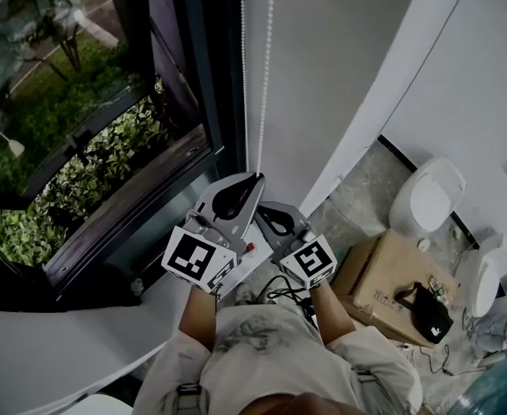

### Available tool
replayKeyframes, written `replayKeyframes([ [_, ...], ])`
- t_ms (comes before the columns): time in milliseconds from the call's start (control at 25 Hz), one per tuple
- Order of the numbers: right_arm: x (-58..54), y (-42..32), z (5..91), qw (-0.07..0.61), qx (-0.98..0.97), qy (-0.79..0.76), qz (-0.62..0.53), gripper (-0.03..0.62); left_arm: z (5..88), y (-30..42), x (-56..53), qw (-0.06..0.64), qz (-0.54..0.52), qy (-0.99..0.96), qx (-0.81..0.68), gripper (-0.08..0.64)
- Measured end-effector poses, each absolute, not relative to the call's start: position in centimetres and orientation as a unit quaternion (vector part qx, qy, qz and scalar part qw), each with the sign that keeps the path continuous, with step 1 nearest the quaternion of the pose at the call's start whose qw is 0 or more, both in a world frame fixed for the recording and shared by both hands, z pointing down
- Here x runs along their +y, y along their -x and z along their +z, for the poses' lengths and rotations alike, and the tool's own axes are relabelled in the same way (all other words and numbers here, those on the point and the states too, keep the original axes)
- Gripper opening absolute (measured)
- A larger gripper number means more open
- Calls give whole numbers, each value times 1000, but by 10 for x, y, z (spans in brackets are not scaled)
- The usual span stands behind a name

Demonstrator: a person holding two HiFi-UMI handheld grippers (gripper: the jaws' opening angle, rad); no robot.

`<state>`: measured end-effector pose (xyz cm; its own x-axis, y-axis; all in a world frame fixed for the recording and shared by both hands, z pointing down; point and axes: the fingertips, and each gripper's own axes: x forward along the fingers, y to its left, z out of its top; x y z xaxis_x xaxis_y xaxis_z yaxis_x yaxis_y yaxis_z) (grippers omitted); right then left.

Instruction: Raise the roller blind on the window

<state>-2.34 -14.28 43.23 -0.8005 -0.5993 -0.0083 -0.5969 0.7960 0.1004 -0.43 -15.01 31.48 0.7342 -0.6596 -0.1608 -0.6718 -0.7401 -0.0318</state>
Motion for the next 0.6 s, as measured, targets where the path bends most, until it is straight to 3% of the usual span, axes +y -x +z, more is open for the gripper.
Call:
replayKeyframes([
  [600,-140,21,486,52,-946,-321,1,11,368,6,-152,-4,45,928,369,9],
])
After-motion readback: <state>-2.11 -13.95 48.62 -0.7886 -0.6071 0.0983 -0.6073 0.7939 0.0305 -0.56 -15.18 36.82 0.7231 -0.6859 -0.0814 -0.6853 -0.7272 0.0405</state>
